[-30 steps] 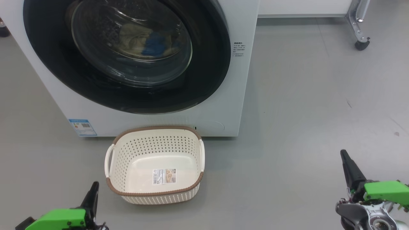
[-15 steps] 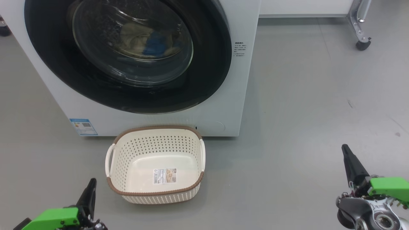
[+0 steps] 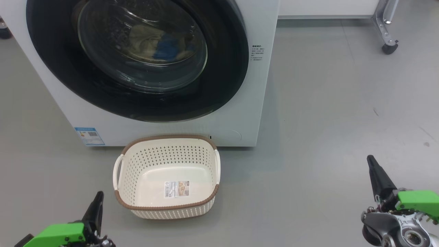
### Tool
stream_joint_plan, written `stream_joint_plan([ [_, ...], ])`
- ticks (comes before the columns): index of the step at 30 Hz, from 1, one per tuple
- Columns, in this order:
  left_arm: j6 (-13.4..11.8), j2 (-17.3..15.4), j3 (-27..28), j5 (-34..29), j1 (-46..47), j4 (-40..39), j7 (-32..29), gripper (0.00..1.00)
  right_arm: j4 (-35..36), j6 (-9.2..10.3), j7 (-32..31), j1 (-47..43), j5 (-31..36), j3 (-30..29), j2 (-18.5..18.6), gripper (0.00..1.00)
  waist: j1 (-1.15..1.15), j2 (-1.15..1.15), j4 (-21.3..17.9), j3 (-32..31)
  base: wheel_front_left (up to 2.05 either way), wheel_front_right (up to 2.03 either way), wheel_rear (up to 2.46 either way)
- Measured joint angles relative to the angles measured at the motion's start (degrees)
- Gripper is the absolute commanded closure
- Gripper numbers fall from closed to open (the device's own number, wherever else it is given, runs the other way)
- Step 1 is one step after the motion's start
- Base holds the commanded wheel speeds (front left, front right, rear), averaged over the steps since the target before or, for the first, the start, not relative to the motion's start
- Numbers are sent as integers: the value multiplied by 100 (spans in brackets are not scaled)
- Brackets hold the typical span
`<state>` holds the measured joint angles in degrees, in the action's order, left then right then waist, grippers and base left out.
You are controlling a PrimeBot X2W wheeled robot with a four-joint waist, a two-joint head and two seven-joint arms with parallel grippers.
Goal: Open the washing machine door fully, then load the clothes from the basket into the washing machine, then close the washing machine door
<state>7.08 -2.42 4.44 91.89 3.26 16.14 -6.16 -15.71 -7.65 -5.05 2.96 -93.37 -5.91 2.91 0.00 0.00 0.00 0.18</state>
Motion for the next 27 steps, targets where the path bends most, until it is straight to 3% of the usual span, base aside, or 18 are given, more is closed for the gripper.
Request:
stream_joint_plan([
  [27,0,2,1,0,1,0,0,100,-8,0,-9,0,10,-41,-2,100,0,0,0,0,0,0,0],
])
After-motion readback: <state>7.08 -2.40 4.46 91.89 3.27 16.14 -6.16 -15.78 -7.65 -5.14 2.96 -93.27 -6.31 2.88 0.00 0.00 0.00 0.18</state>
